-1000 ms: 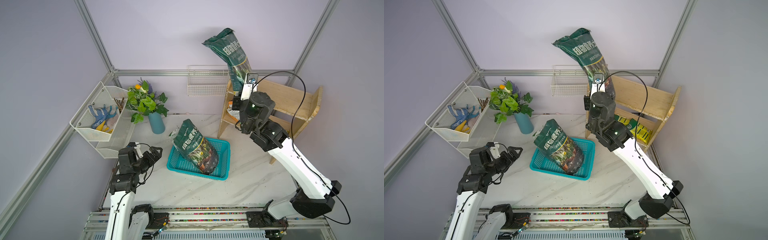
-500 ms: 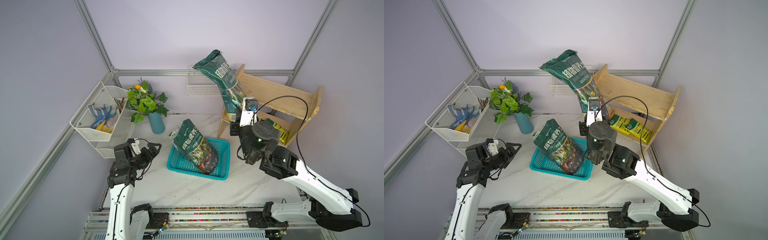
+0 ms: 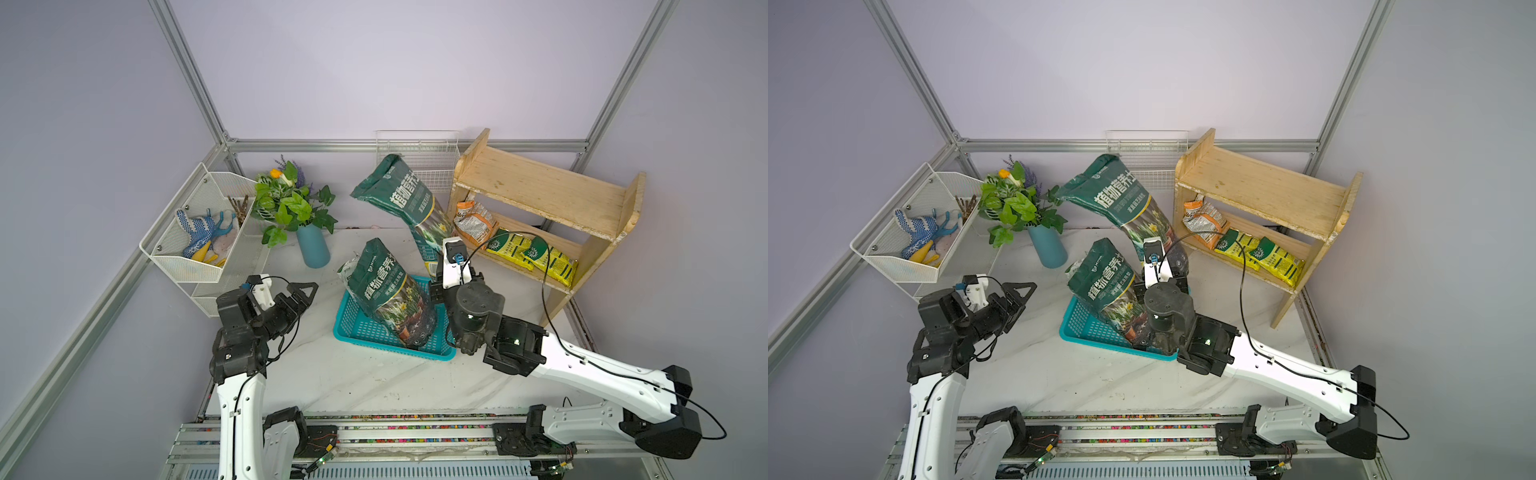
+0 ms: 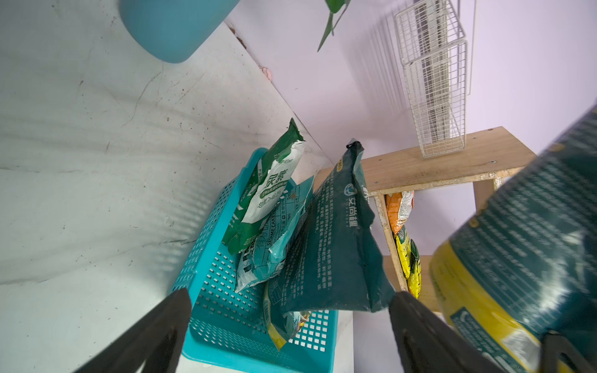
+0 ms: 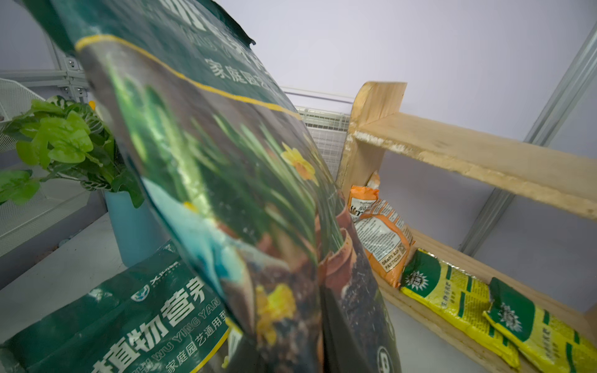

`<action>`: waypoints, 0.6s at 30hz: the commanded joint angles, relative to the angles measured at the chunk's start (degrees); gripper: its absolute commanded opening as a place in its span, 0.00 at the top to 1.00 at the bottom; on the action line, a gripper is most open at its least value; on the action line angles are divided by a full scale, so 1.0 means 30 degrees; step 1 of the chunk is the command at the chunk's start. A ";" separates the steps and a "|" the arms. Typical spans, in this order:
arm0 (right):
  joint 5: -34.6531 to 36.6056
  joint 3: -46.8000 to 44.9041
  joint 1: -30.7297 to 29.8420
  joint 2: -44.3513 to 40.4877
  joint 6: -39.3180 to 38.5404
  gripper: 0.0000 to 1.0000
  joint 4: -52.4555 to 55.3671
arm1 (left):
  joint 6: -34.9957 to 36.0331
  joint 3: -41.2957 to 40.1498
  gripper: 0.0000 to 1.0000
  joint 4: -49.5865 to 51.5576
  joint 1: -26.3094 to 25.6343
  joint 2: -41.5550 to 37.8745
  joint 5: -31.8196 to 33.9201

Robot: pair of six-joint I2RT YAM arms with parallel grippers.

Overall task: Take down the fertilizer bag from the shelf
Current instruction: Place the fertilizer bag in the storage box.

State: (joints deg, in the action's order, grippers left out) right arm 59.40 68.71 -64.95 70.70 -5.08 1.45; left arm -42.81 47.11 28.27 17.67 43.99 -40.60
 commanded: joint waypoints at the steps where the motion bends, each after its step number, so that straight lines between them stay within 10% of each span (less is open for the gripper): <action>1: -0.0555 -0.1189 -0.0032 -0.1197 0.1109 1.00 -0.5887 | 0.0060 0.0321 0.00 -0.0195 0.0115 -0.0551 0.0035; 18: -0.1408 -0.7890 0.0274 0.0504 0.4155 1.00 -1.2551 | -0.0030 0.0193 0.00 -0.0371 0.0136 -0.0982 0.0190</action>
State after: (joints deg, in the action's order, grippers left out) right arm 53.54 44.73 -64.55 73.14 4.91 -20.01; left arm -42.85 47.11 28.25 17.67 41.43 -40.23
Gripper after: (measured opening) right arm 0.218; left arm 0.997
